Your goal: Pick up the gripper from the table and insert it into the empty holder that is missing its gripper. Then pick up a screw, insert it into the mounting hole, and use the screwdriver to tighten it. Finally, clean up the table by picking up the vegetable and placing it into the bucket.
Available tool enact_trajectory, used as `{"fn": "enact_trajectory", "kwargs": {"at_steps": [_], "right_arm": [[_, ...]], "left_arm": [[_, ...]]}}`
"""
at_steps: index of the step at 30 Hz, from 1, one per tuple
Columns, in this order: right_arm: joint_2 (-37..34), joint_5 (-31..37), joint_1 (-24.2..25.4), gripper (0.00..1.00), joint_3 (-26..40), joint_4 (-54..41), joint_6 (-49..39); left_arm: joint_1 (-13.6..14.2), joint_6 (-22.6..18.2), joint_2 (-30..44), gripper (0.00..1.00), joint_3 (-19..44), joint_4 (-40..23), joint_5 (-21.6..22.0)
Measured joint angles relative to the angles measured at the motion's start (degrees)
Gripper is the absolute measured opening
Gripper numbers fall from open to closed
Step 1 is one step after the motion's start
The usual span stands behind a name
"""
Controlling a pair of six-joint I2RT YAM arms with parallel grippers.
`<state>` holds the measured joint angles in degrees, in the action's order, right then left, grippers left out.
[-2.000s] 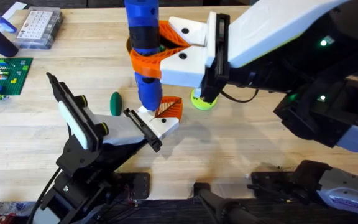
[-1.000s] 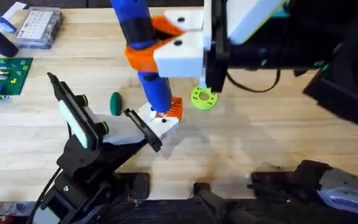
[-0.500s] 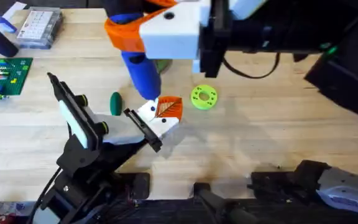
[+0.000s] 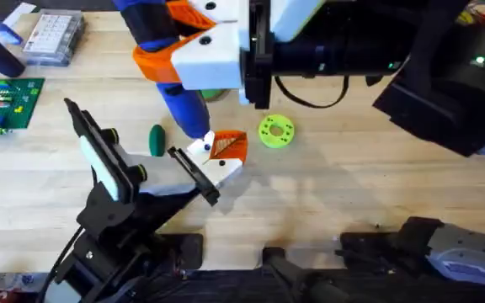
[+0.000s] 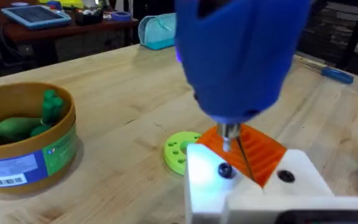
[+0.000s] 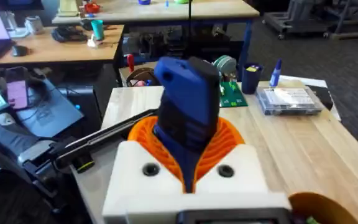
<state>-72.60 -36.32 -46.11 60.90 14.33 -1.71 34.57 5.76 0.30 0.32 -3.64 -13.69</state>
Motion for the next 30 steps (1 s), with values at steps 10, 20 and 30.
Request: {"fn": "enact_trajectory", "kwargs": {"at_steps": [10, 20, 30], "right_arm": [[0.0, -0.2, 0.0, 0.038, 0.0, 0.1, -2.6], [3.0, -1.5, 0.0, 0.038, -5.3, 5.4, -2.9], [4.1, -2.8, 0.0, 0.037, -8.6, 10.5, -2.6]], "left_arm": [[0.0, 0.0, 0.0, 0.013, 0.0, 0.0, 0.0], [0.0, 0.0, 0.0, 0.013, 0.0, 0.0, 0.0], [0.0, 0.0, 0.0, 0.013, 0.0, 0.0, 0.0]]}}
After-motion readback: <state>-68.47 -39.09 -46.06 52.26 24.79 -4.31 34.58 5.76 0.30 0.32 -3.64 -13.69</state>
